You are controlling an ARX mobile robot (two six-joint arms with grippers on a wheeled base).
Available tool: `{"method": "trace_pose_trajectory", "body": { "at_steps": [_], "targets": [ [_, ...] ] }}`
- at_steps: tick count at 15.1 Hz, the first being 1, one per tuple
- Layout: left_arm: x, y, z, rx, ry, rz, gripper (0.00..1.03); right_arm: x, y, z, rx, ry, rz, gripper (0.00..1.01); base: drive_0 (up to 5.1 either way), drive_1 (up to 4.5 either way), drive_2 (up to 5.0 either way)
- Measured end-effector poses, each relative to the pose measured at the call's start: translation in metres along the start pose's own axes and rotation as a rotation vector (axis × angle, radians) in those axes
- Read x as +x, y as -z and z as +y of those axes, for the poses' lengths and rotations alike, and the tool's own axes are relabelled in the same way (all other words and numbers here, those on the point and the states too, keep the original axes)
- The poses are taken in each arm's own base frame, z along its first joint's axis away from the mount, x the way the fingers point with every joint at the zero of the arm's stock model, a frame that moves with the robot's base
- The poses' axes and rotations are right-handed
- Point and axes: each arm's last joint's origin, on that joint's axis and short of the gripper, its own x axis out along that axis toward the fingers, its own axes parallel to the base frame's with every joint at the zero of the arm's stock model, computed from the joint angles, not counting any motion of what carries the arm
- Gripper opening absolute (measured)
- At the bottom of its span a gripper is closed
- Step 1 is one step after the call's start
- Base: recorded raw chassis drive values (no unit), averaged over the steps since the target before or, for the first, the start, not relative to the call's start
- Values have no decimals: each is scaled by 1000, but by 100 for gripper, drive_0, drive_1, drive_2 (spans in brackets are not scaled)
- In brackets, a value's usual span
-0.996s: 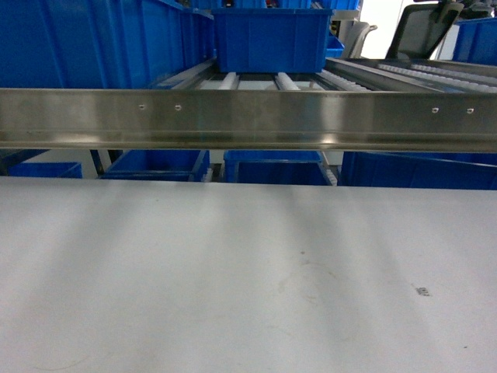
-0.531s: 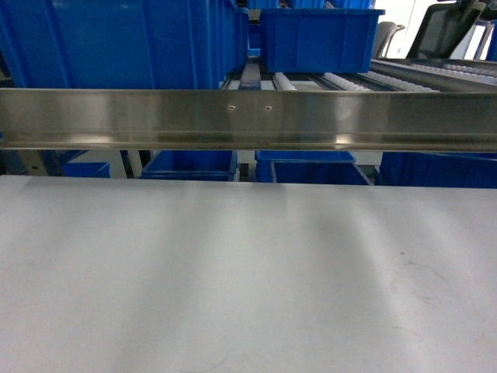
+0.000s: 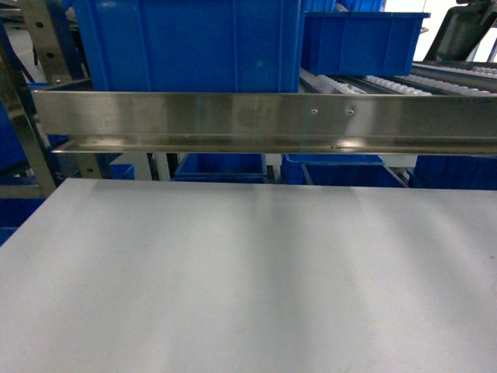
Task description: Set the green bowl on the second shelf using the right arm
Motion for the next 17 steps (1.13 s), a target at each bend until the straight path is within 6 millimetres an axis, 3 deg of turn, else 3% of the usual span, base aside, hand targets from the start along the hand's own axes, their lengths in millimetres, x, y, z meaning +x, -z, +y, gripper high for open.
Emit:
{"method": "trace_pose_trajectory", "body": {
  "at_steps": [17],
  "targets": [
    [0,0,0,0,0,-2,98,0,0,0,0,0,0,2,-495,247,247]
  ]
}}
